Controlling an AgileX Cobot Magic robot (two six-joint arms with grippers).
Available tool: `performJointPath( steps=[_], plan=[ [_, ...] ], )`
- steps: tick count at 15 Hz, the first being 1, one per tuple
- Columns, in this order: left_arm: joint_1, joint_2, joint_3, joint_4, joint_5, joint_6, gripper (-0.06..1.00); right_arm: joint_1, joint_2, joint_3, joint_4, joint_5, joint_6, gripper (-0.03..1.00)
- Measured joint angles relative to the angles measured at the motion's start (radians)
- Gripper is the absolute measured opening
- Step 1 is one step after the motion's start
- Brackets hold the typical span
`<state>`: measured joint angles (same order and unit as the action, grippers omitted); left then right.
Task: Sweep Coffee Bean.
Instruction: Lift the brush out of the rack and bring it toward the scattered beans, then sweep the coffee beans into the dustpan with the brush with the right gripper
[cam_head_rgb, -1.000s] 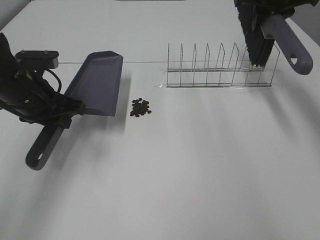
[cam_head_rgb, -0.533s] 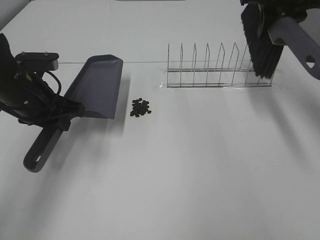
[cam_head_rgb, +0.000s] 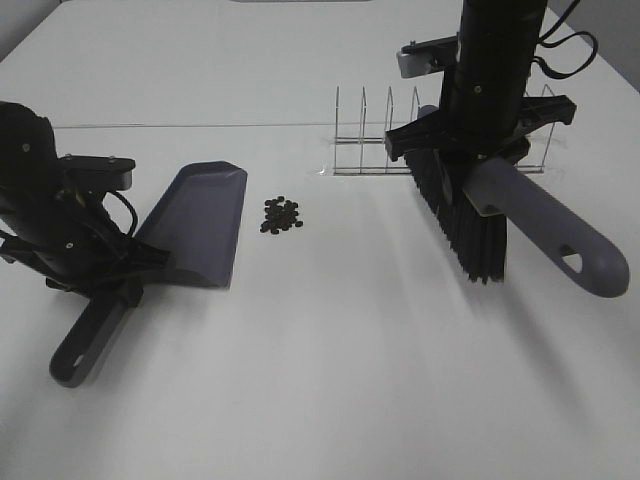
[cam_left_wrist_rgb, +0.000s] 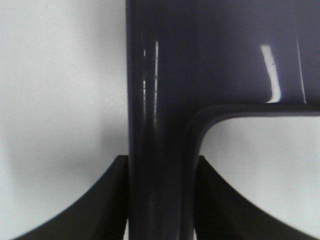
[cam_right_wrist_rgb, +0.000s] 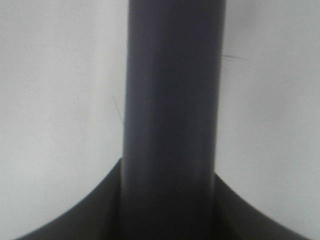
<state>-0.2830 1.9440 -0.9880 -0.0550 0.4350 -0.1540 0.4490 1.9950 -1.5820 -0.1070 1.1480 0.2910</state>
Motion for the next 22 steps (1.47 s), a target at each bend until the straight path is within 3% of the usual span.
performJointPath(
  steps=[7, 13, 16, 20, 22],
  plan=[
    [-0.036, 0.042, -0.008, 0.003, -0.022, -0.004, 0.36, 0.077, 0.128, -0.014, -0.014, -0.046, 0.008, 0.34],
    [-0.036, 0.042, -0.008, -0.001, -0.023, -0.004, 0.36, 0.166, 0.306, -0.268, 0.034, 0.006, -0.028, 0.34],
    [-0.036, 0.042, -0.009, -0.002, -0.023, -0.004, 0.36, 0.222, 0.43, -0.47, 0.089, 0.066, -0.081, 0.34],
    [-0.036, 0.043, -0.01, -0.004, -0.02, -0.004, 0.36, 0.243, 0.493, -0.636, 0.293, 0.071, -0.158, 0.34],
    [-0.036, 0.043, -0.01, -0.004, -0.02, -0.004, 0.36, 0.247, 0.501, -0.707, 0.337, 0.074, -0.166, 0.34]
  ],
)
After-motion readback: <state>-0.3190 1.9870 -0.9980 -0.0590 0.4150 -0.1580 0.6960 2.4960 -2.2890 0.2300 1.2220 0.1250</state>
